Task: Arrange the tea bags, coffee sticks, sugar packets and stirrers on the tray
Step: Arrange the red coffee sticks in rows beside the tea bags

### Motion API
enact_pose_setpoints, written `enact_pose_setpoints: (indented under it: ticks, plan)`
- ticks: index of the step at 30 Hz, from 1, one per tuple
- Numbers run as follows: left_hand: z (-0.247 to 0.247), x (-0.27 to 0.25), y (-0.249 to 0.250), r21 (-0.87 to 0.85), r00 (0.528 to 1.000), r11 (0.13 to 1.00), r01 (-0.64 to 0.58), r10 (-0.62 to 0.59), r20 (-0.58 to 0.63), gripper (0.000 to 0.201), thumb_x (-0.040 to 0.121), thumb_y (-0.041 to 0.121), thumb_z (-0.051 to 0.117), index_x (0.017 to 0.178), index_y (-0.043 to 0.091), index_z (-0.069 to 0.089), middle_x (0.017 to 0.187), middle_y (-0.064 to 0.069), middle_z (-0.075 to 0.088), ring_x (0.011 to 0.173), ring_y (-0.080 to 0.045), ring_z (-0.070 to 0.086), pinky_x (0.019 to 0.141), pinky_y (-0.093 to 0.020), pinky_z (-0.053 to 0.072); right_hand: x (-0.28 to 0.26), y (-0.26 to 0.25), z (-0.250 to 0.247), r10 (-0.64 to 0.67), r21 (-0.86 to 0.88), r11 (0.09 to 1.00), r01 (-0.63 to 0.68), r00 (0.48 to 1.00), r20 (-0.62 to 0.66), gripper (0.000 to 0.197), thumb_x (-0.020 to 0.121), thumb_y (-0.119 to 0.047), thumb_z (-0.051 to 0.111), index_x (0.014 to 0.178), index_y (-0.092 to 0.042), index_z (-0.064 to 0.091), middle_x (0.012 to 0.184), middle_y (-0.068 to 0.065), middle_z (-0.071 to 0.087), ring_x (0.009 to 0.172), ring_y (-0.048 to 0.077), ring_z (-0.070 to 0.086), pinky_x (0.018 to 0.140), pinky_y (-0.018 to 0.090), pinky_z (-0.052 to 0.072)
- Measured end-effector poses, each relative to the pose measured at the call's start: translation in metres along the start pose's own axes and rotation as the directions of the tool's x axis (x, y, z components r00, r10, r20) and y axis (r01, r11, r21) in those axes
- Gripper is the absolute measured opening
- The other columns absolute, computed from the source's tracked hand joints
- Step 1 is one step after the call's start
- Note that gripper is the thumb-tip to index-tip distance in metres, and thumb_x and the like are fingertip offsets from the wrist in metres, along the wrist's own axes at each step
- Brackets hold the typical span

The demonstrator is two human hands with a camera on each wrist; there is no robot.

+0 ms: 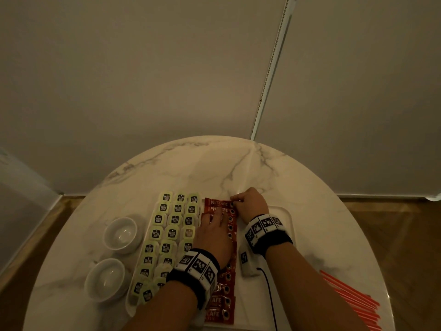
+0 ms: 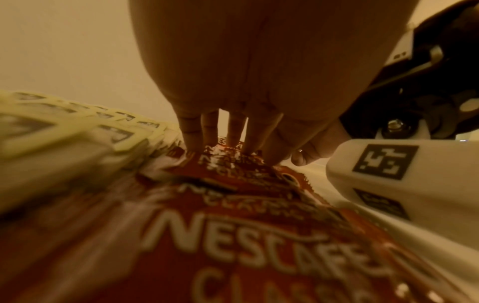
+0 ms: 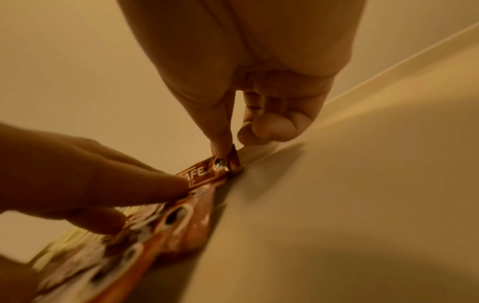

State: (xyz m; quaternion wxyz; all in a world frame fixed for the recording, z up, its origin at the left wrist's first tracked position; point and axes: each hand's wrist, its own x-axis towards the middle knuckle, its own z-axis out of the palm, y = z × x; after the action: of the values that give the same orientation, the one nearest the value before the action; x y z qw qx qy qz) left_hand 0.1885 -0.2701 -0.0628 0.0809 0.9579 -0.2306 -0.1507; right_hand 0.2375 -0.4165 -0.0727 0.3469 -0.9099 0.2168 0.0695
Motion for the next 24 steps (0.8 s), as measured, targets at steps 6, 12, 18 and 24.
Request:
enact_pose_setpoints:
  ticks: [6,12,18,24]
  plan:
    - [-0.001,-0.001,0.002,-0.012,1.000,1.000,0.002,-0.001,0.010,0.071,0.091,0.035,0.045,0.151,0.011,0.015,0.158,-0.007,0.011,0.135,-0.030,0.023,0.113,-0.038,0.028,-0.004,-0.001,-0.002,-0.047,-0.004,0.999,0.047,0.999,0.011,0.023,0.091,-0.022,0.060,0.111,-0.021,0.071,0.106,-0.002,0.049,0.106,0.018,0.056,0.086,0.020,0.040]
    - [0.000,-0.008,0.004,-0.038,1.000,0.999,0.013,-0.013,0.014,0.064,0.095,0.035,0.029,0.152,0.014,0.010,0.160,-0.005,0.005,0.144,-0.031,0.008,0.118,-0.042,0.017,-0.011,-0.005,0.000,-0.196,0.008,0.981,0.196,0.980,0.027,0.030,0.094,-0.010,0.051,0.113,-0.023,0.071,0.100,-0.002,0.043,0.089,0.012,0.050,0.087,0.020,0.042]
    - [0.019,-0.017,0.005,-0.049,0.994,0.999,0.012,-0.007,0.105,0.070,0.091,0.049,0.009,0.145,0.019,-0.024,0.157,-0.002,-0.025,0.134,-0.017,-0.034,0.112,-0.039,-0.015,-0.013,-0.007,0.004,-0.197,-0.009,0.980,0.198,0.977,0.078,0.033,0.096,-0.008,0.048,0.114,-0.025,0.070,0.100,-0.004,0.039,0.087,0.012,0.049,0.084,0.016,0.039]
    - [0.022,-0.018,0.006,-0.077,0.981,0.996,0.047,-0.031,0.192,0.072,0.099,0.046,0.022,0.139,0.017,-0.030,0.154,-0.002,-0.032,0.132,-0.017,-0.036,0.115,-0.042,-0.013,-0.014,-0.010,0.002,-0.200,-0.037,0.978,0.205,0.974,0.111,0.035,0.097,-0.008,0.045,0.116,-0.024,0.069,0.099,-0.003,0.036,0.088,0.013,0.048,0.091,0.021,0.042]
